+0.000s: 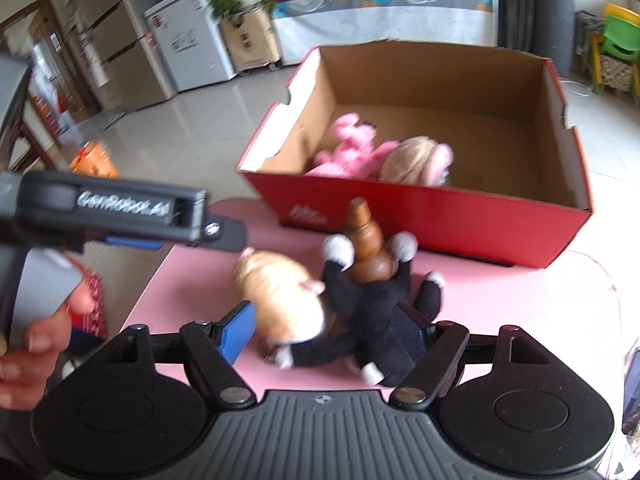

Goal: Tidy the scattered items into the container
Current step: 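Bring both open grippers around the tan round plush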

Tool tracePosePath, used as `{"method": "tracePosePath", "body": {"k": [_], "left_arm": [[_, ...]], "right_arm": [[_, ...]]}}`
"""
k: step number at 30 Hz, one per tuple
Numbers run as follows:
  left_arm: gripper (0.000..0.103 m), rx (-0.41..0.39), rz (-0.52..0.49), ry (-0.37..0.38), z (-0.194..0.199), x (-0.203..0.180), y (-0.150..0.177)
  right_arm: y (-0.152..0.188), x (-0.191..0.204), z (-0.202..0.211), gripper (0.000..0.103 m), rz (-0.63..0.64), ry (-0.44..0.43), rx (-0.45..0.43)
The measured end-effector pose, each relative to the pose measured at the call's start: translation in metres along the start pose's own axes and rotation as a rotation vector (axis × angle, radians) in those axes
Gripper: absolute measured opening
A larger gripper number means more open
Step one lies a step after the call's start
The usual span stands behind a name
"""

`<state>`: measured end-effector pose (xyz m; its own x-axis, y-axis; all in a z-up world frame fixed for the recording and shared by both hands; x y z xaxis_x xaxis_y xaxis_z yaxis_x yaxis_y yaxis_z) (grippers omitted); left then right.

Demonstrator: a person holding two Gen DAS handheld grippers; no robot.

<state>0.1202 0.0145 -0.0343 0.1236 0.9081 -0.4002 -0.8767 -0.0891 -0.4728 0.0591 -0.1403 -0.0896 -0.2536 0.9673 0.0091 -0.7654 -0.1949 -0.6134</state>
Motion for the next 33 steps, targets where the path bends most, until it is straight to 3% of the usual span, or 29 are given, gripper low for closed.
{"method": "tracePosePath", "body": {"k": [6, 14, 33], "left_arm": [[0.103, 0.021, 0.031, -0.007, -0.004, 0.005, 0.009], [0.103, 0.049, 0.068, -0.036, -0.013, 0.016, 0.013], [0.103, 0.065, 0.157, -0.021, -0.040, 0.031, 0.007]], "right_arm": [[0.010, 0.017, -0.004, 0.076, 0.057, -0.049, 0.012], [0.015, 0.019, -0.018, 0.076, -0.003, -0.088, 0.062], [0.012, 0.028, -0.049, 0.076, -0.022, -0.094, 0.072]]}}
Point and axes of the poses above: each gripper's, at about its wrist camera, not at the fingertips, and z roughly against the way its jaws point, x to its left, y to its underside, the point moved 8 cm from there along -z, roughly the way its jaws point, and after that the axes turned 13 degrees about y, right-handed, at the moved point
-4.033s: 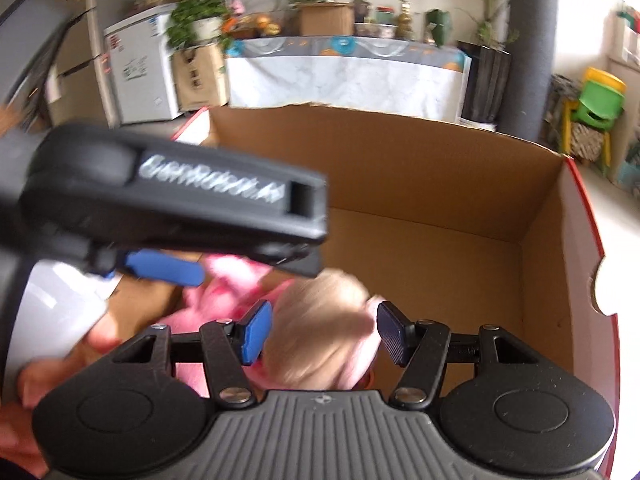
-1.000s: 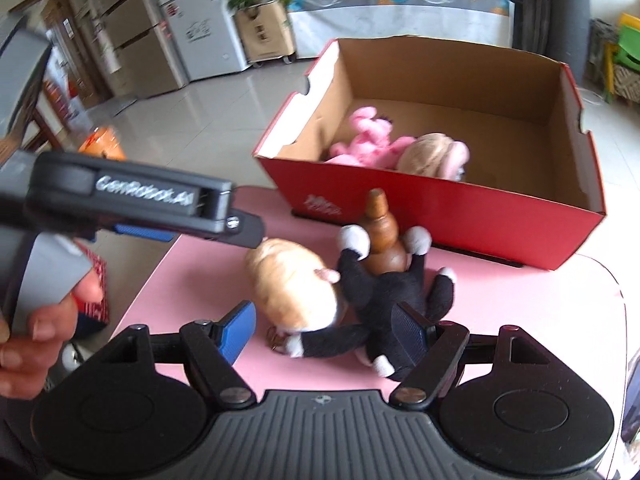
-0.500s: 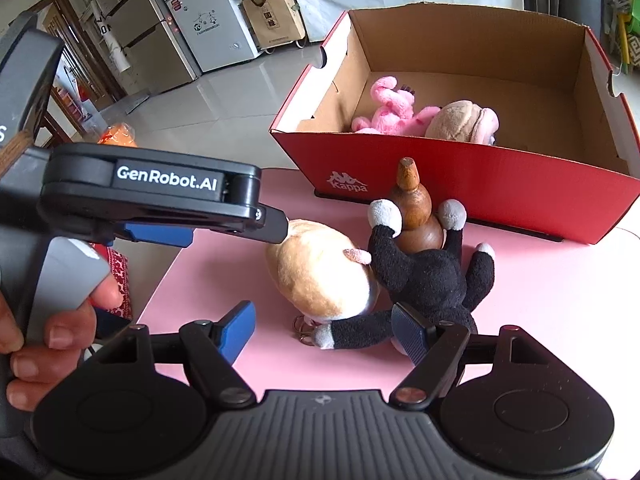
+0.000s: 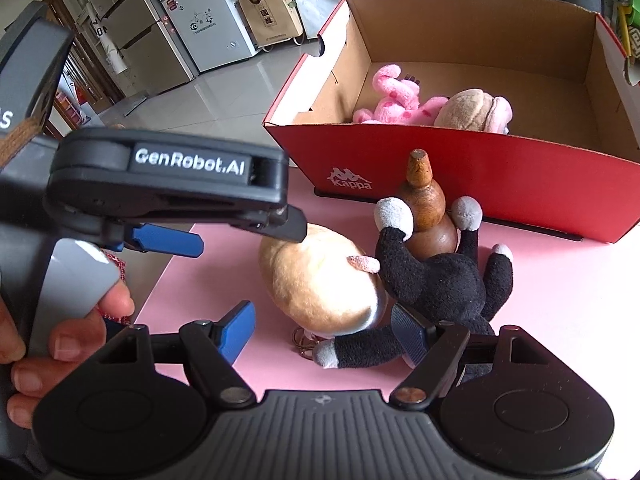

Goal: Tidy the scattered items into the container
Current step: 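Bring both open grippers around the tan round plush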

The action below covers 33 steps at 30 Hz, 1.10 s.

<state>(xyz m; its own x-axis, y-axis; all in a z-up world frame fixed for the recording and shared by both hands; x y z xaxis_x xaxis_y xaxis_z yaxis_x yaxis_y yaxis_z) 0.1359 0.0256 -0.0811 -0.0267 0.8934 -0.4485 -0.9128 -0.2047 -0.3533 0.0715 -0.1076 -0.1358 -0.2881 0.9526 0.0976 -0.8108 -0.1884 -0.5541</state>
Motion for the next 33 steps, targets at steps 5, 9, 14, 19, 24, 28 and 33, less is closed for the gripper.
{"method": "tracePosePath", "body": {"k": [5, 9, 14, 19, 24, 28, 33], "left_arm": [[0.103, 0.017, 0.015, 0.007, -0.012, 0.001, -0.002], [0.103, 0.025, 0.024, 0.012, -0.018, 0.000, -0.003], [0.103, 0.041, 0.037, 0.020, -0.027, 0.001, -0.004], [0.103, 0.065, 0.039, 0.022, -0.036, 0.001, -0.005], [0.103, 0.090, 0.020, 0.027, -0.042, -0.001, -0.005], [0.103, 0.107, 0.021, 0.041, -0.046, 0.000, -0.004], [0.103, 0.123, 0.052, 0.064, -0.050, 0.003, -0.001]], "right_arm": [[0.003, 0.001, -0.010, 0.076, 0.005, 0.011, 0.012], [0.004, 0.002, -0.015, 0.076, 0.007, 0.014, 0.009], [0.006, 0.003, -0.022, 0.076, 0.009, 0.017, 0.014], [0.008, 0.004, -0.026, 0.076, 0.014, 0.022, 0.010], [0.008, 0.005, -0.030, 0.075, 0.017, 0.021, 0.009], [0.009, 0.004, -0.031, 0.074, 0.026, 0.018, 0.010], [0.010, 0.003, -0.034, 0.073, 0.031, 0.016, 0.014]]}}
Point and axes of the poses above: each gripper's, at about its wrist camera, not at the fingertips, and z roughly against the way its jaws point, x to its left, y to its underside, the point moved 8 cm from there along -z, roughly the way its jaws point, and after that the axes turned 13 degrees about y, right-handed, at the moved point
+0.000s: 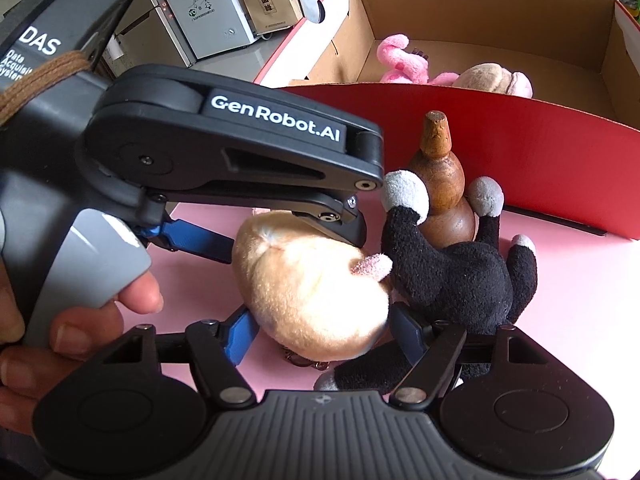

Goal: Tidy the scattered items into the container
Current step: 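Bring both open grippers around the tan round plush, then close both grippers on the tan round plush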

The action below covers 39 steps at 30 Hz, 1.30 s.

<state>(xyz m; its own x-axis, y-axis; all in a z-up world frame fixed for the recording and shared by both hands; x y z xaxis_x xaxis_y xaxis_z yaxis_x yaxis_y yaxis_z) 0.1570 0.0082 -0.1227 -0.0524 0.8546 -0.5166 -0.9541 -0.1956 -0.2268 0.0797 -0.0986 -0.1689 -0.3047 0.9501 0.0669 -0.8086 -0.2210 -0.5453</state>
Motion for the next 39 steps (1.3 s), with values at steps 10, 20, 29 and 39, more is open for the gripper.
{"method": "tracePosePath", "body": {"k": [10, 20, 29, 39], "left_arm": [[0.092, 0.016, -0.162, 0.046, 0.000, -0.025, 0.008], [0.085, -0.015, -0.167, 0.082, 0.012, -0.028, 0.007], [0.084, -0.110, -0.186, 0.104, 0.043, -0.040, -0.004], [0.084, -0.179, -0.221, 0.109, 0.068, -0.060, -0.010]], "right_arm": [[-0.003, 0.002, 0.002, 0.066, 0.016, -0.021, -0.007], [-0.008, 0.007, 0.009, 0.065, 0.039, -0.026, -0.041], [-0.026, 0.013, 0.030, 0.065, 0.039, -0.030, -0.131], [-0.041, 0.010, 0.049, 0.065, 0.031, -0.022, -0.199]]}}
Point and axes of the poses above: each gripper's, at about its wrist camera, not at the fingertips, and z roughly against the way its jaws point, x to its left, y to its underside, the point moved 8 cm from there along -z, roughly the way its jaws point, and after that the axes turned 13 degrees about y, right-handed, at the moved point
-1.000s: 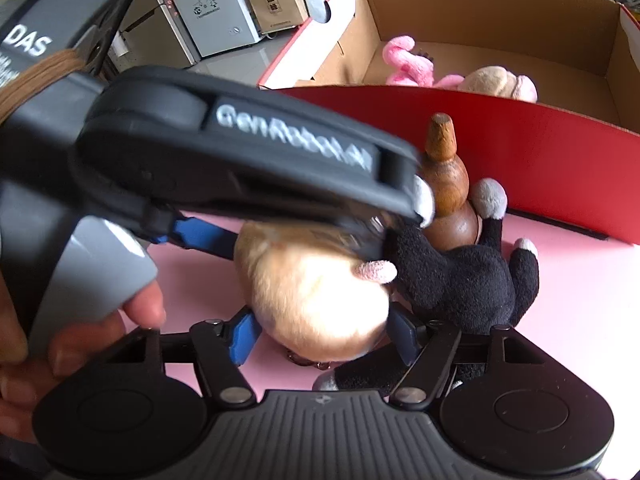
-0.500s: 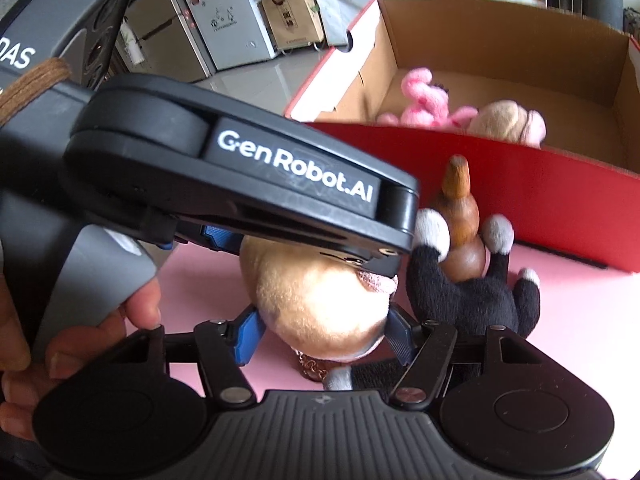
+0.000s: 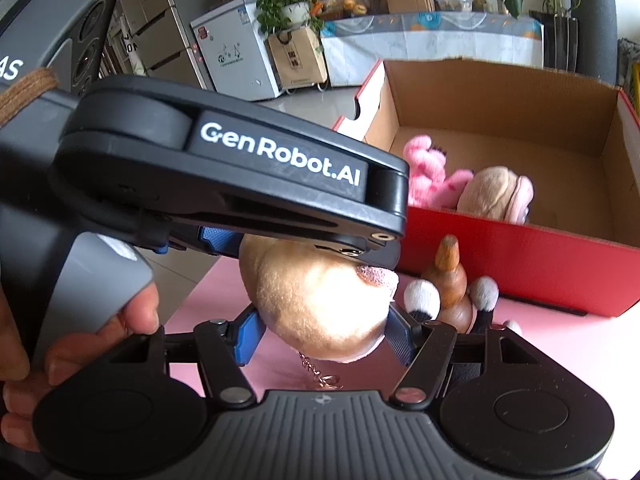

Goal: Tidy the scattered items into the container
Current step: 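Lift the tan plush with both grippers and carry it toward the shoebox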

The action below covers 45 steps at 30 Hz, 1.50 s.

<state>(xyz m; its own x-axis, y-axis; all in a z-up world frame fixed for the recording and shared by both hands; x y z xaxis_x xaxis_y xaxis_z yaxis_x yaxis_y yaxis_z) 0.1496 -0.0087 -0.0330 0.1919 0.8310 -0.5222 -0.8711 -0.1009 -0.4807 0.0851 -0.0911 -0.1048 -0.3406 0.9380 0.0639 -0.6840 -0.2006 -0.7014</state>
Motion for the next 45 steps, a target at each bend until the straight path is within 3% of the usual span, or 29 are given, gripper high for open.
{"method": "tracePosePath", "body": {"k": [13, 24, 33, 45], "left_arm": [[0.084, -0.113, -0.072, 0.044, 0.027, -0.038, -0.031], [0.084, -0.161, -0.159, 0.111, 0.034, -0.064, -0.054], [0.084, -0.195, -0.145, 0.199, 0.020, -0.077, -0.077], [0.084, -0.233, -0.154, 0.241, -0.013, -0.096, -0.108]], "right_arm": [[-0.035, -0.016, 0.029, 0.065, 0.034, 0.051, -0.129], [-0.060, -0.034, 0.039, 0.065, 0.094, 0.086, -0.185], [-0.075, -0.050, 0.041, 0.065, 0.084, 0.139, -0.220], [-0.102, -0.086, 0.029, 0.065, 0.040, 0.191, -0.253]]}}
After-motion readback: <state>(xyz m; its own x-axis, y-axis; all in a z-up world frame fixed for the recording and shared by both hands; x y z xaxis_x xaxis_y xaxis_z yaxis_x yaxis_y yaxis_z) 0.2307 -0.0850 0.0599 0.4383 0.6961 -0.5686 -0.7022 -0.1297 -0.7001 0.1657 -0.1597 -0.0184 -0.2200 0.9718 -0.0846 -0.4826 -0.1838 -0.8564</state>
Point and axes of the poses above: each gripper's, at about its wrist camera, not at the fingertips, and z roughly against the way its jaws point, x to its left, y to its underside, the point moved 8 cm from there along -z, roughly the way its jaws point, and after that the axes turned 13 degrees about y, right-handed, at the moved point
